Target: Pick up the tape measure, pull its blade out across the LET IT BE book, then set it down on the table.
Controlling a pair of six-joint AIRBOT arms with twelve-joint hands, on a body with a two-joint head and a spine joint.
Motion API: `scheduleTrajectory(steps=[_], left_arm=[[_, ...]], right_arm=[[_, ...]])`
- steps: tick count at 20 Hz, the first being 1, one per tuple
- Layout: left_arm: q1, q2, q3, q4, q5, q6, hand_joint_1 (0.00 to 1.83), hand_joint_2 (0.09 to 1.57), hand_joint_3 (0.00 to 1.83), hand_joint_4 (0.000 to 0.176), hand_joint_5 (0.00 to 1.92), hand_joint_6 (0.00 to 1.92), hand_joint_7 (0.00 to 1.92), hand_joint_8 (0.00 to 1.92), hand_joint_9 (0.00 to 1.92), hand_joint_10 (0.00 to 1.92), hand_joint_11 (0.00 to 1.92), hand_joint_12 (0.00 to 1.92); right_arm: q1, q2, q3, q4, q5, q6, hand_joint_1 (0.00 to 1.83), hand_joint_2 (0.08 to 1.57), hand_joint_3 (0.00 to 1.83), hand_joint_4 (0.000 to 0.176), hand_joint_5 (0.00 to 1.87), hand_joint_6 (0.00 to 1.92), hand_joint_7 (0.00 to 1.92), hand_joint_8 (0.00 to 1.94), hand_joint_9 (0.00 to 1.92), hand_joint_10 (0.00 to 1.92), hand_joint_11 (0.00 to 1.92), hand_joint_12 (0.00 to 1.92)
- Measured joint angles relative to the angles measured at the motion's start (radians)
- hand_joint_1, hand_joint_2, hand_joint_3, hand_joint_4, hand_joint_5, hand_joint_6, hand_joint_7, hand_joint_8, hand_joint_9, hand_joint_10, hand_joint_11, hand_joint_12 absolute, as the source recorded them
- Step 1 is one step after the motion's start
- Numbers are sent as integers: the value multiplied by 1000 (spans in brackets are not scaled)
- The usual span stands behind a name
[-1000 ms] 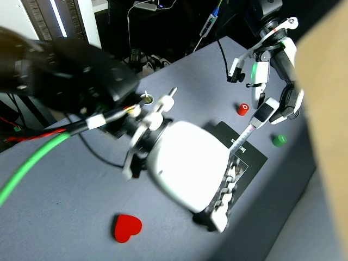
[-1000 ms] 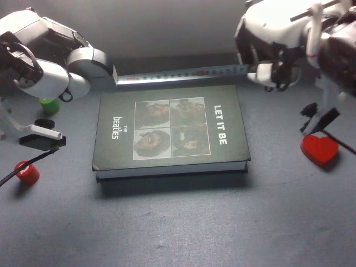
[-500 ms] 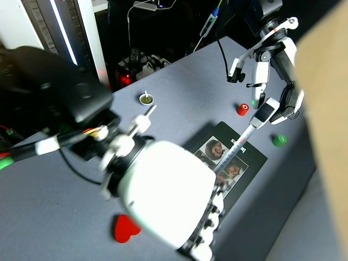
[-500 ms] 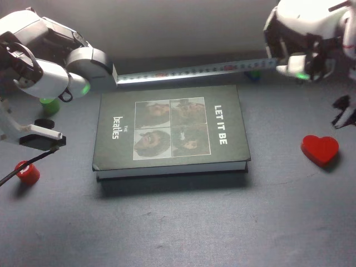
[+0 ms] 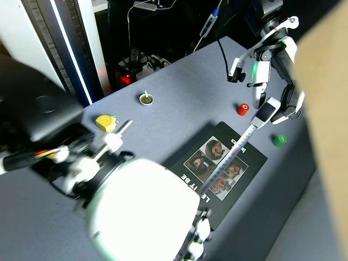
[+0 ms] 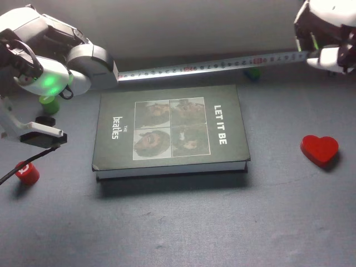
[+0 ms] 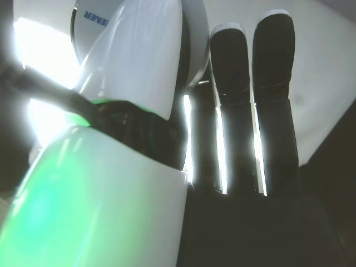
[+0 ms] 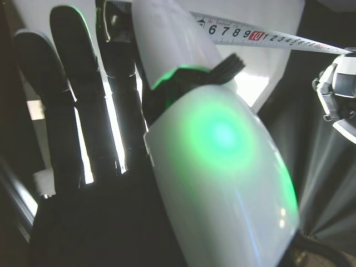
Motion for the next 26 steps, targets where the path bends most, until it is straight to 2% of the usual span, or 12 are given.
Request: scheduleTrajectory(steps=[7,20,26], left_arm=[[0,0,-2,0,-1,0,1357,1171,1,0,906,988,776,1254,808,1438,789,1340],[0,0,-2,1,-3,2,1360,1165,0,0,894,996,806,1214,827,1421,801,1328],[2,6,-2,1,-22,11,1360,1166,0,0,890,996,806,1221,825,1420,797,1323]], right_arm=[[0,25,-1,37,-18,-27,1198,1169,1,0,829,1118,940,1182,827,913,683,1344],[0,27,0,53,-15,-45,1197,1176,0,0,810,1139,936,1195,831,928,692,1343],[-8,21,-35,59,0,-53,1197,1176,0,0,810,1142,937,1190,832,927,693,1340]])
